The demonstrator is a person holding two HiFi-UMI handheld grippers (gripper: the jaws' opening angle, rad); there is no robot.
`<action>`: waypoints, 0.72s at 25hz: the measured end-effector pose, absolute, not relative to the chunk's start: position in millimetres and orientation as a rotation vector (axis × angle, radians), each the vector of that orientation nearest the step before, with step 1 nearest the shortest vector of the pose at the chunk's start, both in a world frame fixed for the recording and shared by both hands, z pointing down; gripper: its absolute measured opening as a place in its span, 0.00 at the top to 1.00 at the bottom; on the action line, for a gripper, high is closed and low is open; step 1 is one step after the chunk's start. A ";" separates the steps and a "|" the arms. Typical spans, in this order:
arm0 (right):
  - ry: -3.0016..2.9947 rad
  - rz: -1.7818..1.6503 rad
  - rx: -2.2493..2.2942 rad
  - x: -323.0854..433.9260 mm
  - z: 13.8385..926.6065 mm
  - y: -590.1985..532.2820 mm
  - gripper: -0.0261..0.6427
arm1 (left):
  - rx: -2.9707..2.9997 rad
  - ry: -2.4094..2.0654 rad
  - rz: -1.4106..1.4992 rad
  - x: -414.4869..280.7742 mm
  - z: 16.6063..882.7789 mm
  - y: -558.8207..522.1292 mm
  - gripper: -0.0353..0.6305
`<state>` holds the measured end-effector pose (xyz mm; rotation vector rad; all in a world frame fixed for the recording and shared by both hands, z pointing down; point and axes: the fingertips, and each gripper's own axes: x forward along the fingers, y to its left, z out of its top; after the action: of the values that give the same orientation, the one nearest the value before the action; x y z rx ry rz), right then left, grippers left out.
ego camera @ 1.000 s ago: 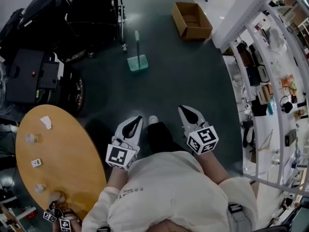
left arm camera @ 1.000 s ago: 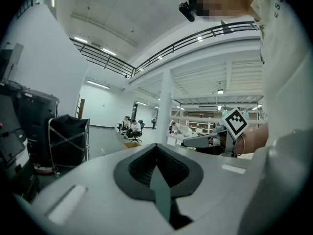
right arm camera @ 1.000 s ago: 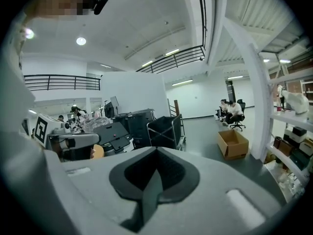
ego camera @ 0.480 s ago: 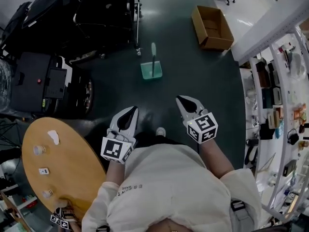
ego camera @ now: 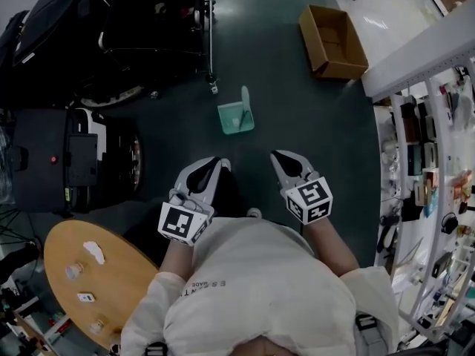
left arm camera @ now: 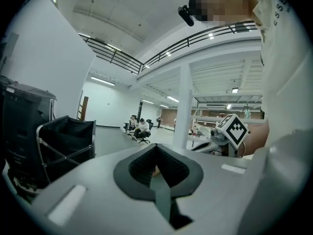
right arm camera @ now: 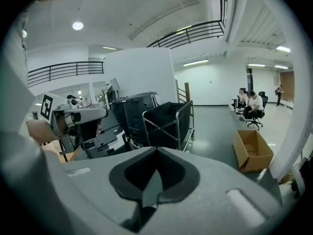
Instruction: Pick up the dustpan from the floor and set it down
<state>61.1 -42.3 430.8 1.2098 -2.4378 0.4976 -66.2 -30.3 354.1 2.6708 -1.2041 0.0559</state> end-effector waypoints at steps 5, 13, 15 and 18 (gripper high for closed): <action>-2.338 0.629 1.284 45.1 455.8 -112.7 0.98 | 2.675 -1.122 0.055 -89.2 360.9 -117.4 0.92; -2.128 0.737 1.357 32.7 521.5 -198.7 0.98 | 2.649 -1.026 0.123 -113.8 411.4 -210.1 0.92; -2.075 0.786 1.360 32.1 542.3 -209.4 0.98 | 2.602 -1.024 0.125 -117.3 425.4 -220.7 0.92; -2.012 0.892 1.329 28.7 583.2 -229.4 0.78 | 2.547 -1.010 0.144 -119.0 452.8 -234.4 0.92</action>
<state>28.7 -229.4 583.2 1.3287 -2.0120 0.8923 -119.0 -234.4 452.8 2.5465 -1.0098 0.1436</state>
